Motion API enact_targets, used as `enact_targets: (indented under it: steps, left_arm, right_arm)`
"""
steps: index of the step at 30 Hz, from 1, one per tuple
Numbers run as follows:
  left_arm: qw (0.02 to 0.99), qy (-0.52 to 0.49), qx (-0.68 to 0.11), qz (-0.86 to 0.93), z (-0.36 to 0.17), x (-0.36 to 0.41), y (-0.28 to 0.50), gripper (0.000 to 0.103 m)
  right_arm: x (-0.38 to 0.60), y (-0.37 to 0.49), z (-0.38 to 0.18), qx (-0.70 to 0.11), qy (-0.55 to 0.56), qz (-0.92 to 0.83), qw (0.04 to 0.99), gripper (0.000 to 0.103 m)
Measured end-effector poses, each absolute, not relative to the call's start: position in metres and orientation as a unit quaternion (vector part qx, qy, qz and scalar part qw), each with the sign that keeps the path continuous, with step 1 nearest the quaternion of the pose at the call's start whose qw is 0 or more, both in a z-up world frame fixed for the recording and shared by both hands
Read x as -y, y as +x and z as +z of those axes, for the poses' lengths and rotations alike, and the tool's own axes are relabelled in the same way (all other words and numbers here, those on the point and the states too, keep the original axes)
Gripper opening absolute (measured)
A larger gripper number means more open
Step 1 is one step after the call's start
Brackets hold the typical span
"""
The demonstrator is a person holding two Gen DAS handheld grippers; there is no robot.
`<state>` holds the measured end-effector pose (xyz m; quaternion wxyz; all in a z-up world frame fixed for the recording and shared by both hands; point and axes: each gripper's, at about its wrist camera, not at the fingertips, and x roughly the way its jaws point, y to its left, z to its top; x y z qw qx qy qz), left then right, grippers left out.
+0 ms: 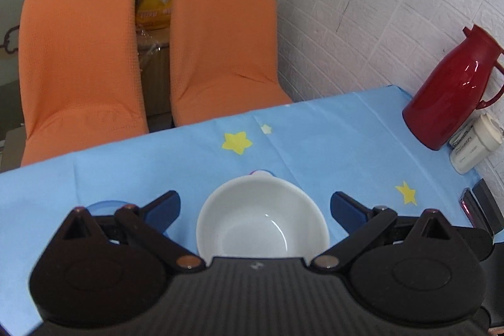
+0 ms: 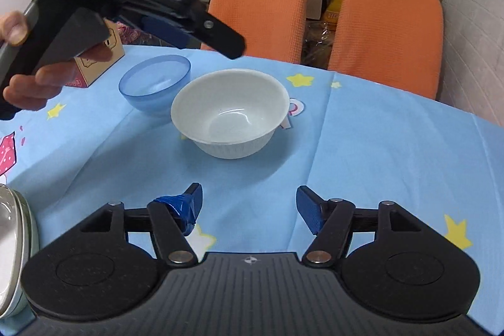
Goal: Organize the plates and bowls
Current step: 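Move the open left tool toward the white ceramic bowl, then close the left tool on the rim of the white bowl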
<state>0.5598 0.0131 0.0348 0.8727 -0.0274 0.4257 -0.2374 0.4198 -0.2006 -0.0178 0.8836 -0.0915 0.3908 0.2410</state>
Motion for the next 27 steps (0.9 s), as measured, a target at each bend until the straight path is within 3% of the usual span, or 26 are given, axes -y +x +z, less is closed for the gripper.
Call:
enact_targets:
  steps: [13,19,27]
  left_arm:
    - [0.862,0.047,-0.447,-0.232,-0.008,0.019,0.573,0.1]
    - [0.861,0.061,-0.444,-0.24,-0.01,0.021,0.566,0.085]
    - [0.865,0.058,-0.434,-0.246,-0.001,0.025,0.547,0.084]
  right_arm:
    - [0.175,0.46,-0.042,-0.387,-0.098,0.274,0.875,0.053]
    - [0.168,0.465,-0.047,-0.35,-0.111,0.272,0.889,0.053]
    - [0.183,0.447,-0.028,-0.331,-0.113,0.254,0.902,0.053]
